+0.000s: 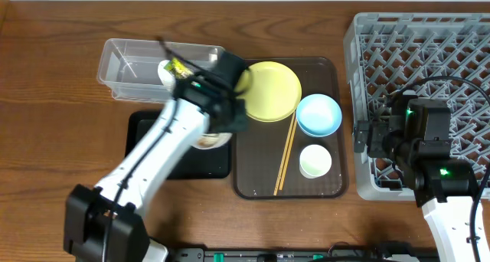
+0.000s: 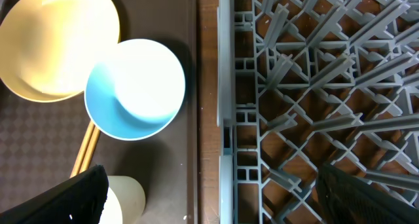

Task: Sort waste into correct bins and load items into the dishwasher rack
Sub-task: 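Carry the bowl over the black tray and tip the rice out with the left gripper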

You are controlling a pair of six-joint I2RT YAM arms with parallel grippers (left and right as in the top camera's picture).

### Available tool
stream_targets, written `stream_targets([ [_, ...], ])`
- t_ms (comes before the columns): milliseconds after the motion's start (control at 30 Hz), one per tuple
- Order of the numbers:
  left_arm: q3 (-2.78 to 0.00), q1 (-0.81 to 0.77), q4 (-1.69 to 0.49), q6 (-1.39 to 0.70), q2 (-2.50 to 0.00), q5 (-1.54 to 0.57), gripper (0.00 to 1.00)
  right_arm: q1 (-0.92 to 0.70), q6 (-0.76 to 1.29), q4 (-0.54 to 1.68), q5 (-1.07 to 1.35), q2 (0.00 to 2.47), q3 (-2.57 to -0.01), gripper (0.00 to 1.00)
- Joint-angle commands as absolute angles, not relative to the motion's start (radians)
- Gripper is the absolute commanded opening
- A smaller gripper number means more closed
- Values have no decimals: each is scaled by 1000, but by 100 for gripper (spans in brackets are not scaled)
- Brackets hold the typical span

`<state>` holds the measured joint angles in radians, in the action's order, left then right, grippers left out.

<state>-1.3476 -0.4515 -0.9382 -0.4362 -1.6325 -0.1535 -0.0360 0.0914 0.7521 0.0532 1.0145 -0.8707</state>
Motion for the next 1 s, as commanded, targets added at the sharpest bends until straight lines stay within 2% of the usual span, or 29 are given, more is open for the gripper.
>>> stream_targets([
  [0, -1327, -355, -936, -388, -1620, -328, 6, -44, 89, 756, 60, 1015, -895, 99],
  [467, -1034, 35, -824, -5, -1630, -1092, 6, -44, 89, 756, 60, 1015, -895, 99],
  [733, -937, 234, -821, -10, -1668, -1230, 6, -44, 89, 756, 60, 1015, -895, 99],
  [833, -930, 279, -825, -91, -1689, -1236, 6, -44, 89, 756, 60, 1015, -895, 99],
  [967, -930, 305, -820, -90, -1722, -1335, 6, -44, 89, 756, 60, 1015, -895, 99],
])
